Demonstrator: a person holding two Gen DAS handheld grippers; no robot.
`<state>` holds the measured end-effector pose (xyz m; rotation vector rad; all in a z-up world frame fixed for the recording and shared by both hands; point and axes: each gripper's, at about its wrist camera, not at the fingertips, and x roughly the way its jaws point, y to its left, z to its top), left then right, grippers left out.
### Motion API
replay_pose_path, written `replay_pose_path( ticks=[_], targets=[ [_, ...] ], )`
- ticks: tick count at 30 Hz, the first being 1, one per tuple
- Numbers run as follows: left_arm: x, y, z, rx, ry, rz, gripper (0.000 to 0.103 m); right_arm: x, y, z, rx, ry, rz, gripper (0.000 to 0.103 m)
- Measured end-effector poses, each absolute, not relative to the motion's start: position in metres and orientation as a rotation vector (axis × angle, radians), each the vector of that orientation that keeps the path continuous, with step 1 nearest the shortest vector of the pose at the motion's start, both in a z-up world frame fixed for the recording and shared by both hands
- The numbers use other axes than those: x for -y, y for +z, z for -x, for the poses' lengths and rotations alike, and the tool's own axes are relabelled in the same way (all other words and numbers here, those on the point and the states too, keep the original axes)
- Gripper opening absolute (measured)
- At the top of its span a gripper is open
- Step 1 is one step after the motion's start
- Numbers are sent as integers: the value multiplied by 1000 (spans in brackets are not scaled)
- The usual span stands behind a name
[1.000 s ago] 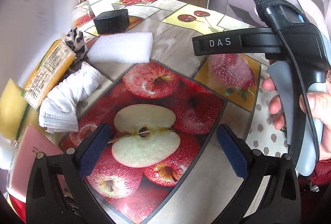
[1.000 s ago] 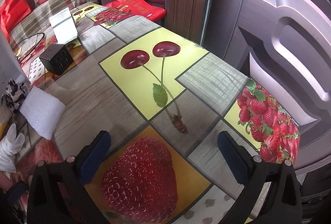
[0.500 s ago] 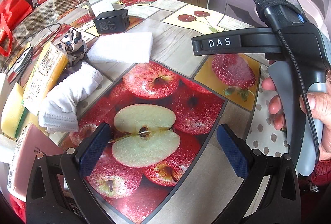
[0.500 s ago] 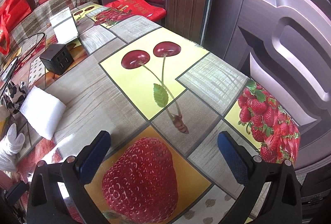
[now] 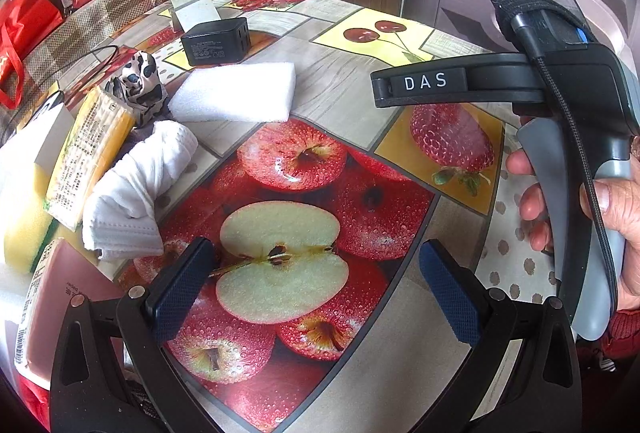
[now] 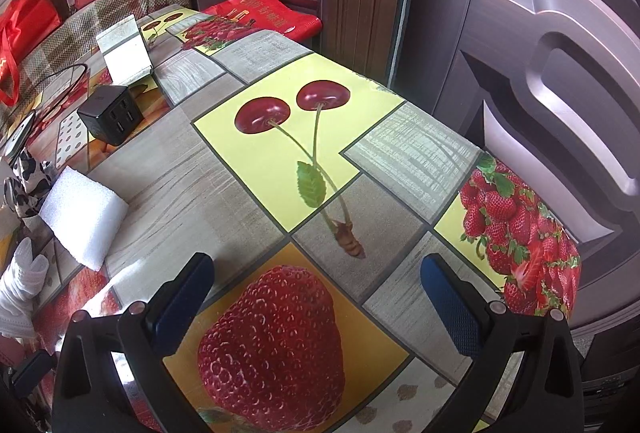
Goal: Organize soft objects
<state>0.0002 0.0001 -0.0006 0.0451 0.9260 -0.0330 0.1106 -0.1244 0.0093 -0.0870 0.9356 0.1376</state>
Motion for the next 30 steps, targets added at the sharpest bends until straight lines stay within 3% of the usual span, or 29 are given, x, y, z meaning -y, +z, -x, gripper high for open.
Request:
replay_pose_path(
  ticks=[30],
  targets=[
    [1, 6, 10, -899, -71, -22, 102, 121, 11, -109, -930, 137, 95, 103]
  ],
)
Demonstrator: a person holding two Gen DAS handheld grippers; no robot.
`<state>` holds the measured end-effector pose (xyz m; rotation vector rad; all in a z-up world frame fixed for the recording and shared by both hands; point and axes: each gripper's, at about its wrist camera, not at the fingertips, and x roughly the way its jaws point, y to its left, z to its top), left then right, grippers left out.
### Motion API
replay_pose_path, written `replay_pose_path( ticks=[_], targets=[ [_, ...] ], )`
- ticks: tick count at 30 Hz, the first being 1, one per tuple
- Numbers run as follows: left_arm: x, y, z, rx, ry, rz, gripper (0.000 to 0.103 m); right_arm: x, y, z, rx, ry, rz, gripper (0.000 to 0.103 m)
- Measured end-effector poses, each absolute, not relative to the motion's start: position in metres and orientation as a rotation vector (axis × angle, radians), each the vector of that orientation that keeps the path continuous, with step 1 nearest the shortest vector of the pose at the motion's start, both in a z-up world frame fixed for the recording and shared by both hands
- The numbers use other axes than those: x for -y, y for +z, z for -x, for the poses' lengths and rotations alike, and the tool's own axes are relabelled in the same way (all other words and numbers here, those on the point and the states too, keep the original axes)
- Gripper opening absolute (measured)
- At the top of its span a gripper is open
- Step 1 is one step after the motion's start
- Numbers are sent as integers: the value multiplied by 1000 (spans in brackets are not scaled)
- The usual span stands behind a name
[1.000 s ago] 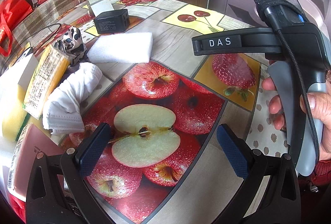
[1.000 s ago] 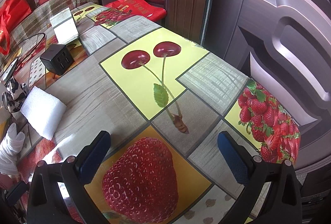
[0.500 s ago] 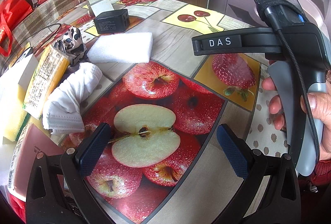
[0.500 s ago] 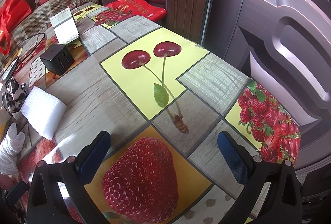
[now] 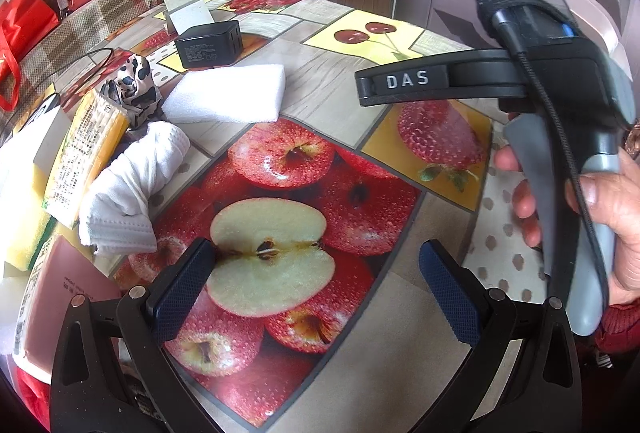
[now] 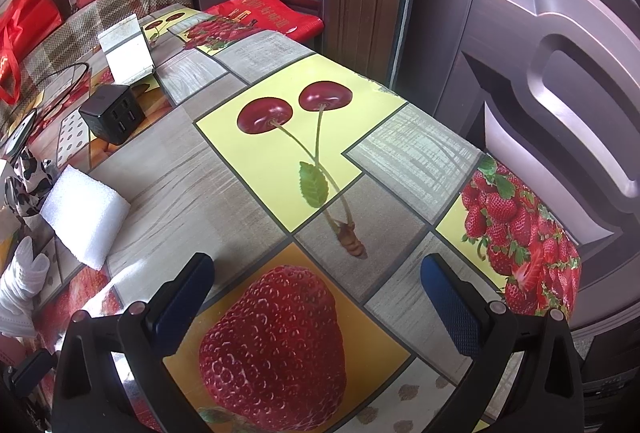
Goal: Organize soft objects
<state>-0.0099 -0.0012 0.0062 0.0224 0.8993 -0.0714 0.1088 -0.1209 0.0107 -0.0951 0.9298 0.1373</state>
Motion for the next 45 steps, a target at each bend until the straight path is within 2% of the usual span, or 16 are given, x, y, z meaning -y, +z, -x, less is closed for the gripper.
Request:
replay_pose_path(
  ticks=[4, 8, 12, 15, 18, 25, 27, 31, 33, 37, 39, 40, 45],
  targets=[
    [4, 47, 52, -735, -108, 18, 102, 126, 17, -106, -901, 177, 41, 103],
    [-19, 97, 108, -565, -91, 76, 103, 152, 48, -87, -730, 301, -106, 103],
    [-65, 110, 158, -516, 45, 112, 103, 162, 74, -73, -565, 550, -193, 103],
    [-98, 98, 188, -568, 139, 131, 103, 145, 77, -72, -576, 781, -165, 103],
    [-115, 73, 207, -702, 136, 154, 103, 112, 73, -71, -623, 856, 11, 103],
    [-93, 31, 216, -884, 93, 114, 103, 34, 41, -96, -756, 972, 375, 102],
    [-94, 23, 210, -909, 96, 130, 102, 20, 30, -96, -767, 966, 459, 100],
    [-101, 15, 200, -953, 109, 179, 98, -1, 13, -102, -815, 966, 525, 83],
    [-104, 12, 196, -967, 107, 178, 97, -4, 11, -106, -824, 977, 516, 80],
    [-103, 4, 193, -997, 106, 157, 83, -2, 15, -110, -817, 970, 501, 53],
    [-98, 4, 195, -985, 101, 117, 68, -4, 16, -108, -809, 965, 502, 53],
    [-96, 5, 196, -974, 96, 114, 55, -2, 16, -108, -800, 959, 502, 52],
    [-105, 24, 209, -834, 141, 125, 55, 31, 35, -102, -691, 911, 377, 52]
  ],
)
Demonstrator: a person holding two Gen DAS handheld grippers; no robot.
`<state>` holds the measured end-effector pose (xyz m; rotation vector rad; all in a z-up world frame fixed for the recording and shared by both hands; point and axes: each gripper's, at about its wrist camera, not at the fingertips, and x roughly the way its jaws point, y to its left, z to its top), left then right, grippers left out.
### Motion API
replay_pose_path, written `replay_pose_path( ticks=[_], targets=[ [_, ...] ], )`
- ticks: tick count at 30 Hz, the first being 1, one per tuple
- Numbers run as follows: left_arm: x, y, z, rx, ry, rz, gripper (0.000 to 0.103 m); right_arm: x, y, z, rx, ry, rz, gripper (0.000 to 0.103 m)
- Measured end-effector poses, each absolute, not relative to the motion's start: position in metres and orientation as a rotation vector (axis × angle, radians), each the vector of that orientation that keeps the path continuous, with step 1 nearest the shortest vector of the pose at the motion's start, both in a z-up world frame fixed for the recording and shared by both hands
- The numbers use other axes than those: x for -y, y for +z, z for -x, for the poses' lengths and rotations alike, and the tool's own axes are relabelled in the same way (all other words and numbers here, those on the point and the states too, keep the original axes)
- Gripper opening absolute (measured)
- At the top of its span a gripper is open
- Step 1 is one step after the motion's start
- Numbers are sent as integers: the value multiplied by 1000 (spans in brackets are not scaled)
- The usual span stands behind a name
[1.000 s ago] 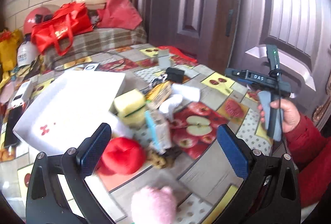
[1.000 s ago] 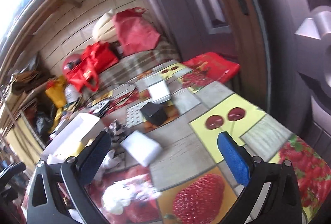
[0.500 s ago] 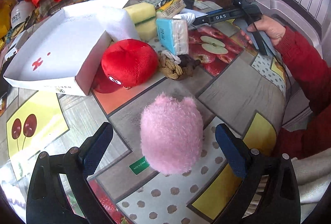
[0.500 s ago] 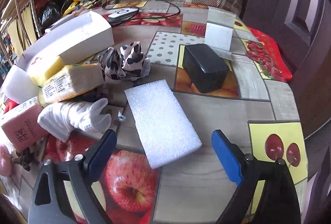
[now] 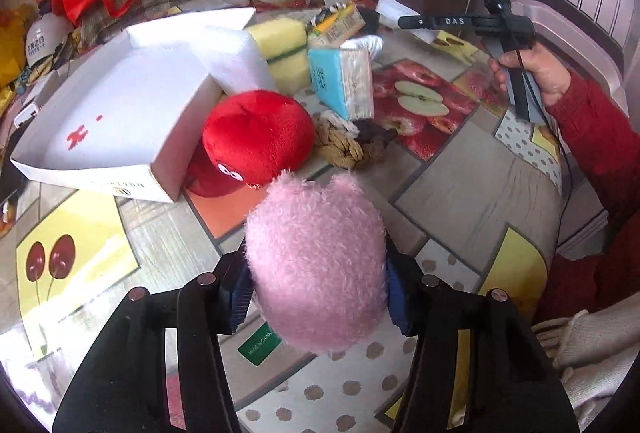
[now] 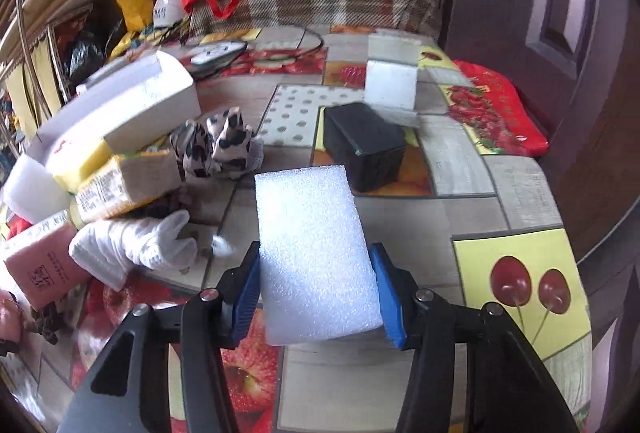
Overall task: Organize soft objects
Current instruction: 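Grasp the pink fluffy ball with left tool while right tool grasps white foam sheet, then release the pink ball into the white tray with left tool while right tool releases foam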
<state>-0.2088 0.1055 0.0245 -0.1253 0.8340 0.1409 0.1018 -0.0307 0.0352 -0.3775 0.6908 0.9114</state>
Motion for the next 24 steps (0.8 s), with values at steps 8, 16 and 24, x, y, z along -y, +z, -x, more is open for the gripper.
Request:
replay_pose_path(
  ticks=[8, 16, 24],
  targets=[
    [-161, 54, 236, -460, 691, 44, 55, 96, 90, -50, -335, 903, -12, 52],
    [-208, 48, 238, -421, 876, 109, 55, 59, 70, -12, -326, 975, -4, 52],
    [-219, 49, 233, -434, 886, 144, 55, 21, 65, 28, -336, 1096, 26, 52]
  ],
)
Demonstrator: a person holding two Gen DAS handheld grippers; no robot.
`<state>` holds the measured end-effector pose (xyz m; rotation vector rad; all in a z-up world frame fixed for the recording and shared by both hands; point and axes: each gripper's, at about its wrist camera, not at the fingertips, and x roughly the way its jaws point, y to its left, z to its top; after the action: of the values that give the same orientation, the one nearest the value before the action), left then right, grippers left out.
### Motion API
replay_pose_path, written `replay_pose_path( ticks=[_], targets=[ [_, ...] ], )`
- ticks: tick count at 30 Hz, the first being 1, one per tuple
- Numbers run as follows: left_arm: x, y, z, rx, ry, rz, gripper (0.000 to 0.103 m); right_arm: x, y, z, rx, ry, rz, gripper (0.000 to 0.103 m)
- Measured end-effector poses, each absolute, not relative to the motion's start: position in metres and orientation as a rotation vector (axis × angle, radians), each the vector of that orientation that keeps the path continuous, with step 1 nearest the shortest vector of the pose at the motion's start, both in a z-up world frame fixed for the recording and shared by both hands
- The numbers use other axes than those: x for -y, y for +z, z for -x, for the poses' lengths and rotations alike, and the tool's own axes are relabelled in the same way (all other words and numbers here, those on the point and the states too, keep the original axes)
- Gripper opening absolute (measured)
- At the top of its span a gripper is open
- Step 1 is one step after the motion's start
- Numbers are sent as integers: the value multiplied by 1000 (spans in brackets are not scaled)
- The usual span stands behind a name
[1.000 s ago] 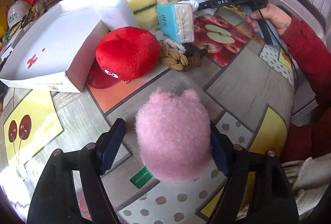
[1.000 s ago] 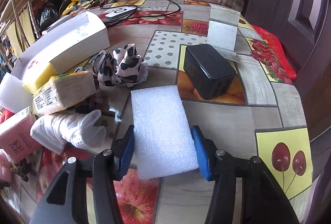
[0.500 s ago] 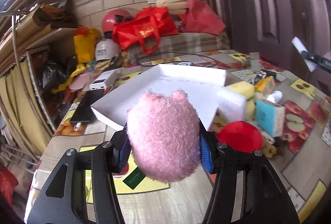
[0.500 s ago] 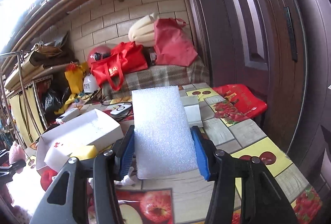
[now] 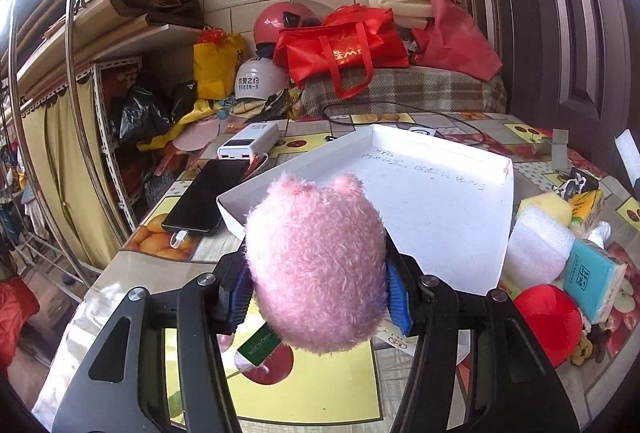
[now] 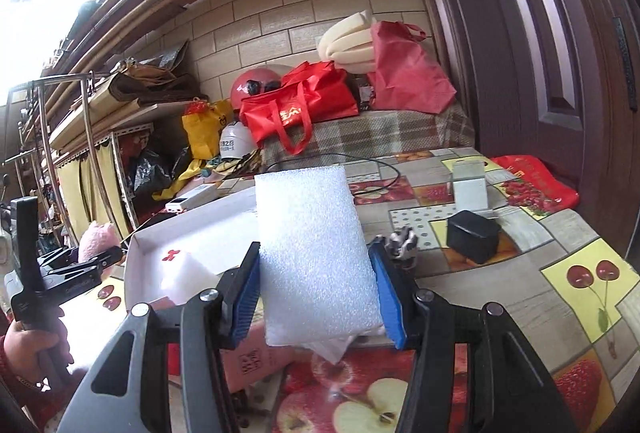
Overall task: Organize soft objects
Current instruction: 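Release the pink ball into the white tray with left tool while right tool releases foam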
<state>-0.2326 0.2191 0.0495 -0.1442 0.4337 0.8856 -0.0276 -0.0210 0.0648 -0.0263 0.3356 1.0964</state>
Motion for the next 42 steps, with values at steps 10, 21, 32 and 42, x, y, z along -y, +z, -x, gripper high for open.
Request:
replay_pose_path(
  ticks=[10, 21, 32, 42],
  targets=[
    [-244, 48, 224, -433, 897, 172, 55, -48, 60, 92, -312, 1267, 104, 52],
    [-277, 49, 206, -433, 927, 191, 55, -118, 51, 113, -338, 1275, 143, 52],
    [-308, 49, 176, -478, 921, 182, 55, -149, 51, 87, -348, 1137, 161, 52],
    [-319, 46, 177, -496, 932, 235, 56, -154, 53, 89, -354, 1114, 184, 52]
  ],
)
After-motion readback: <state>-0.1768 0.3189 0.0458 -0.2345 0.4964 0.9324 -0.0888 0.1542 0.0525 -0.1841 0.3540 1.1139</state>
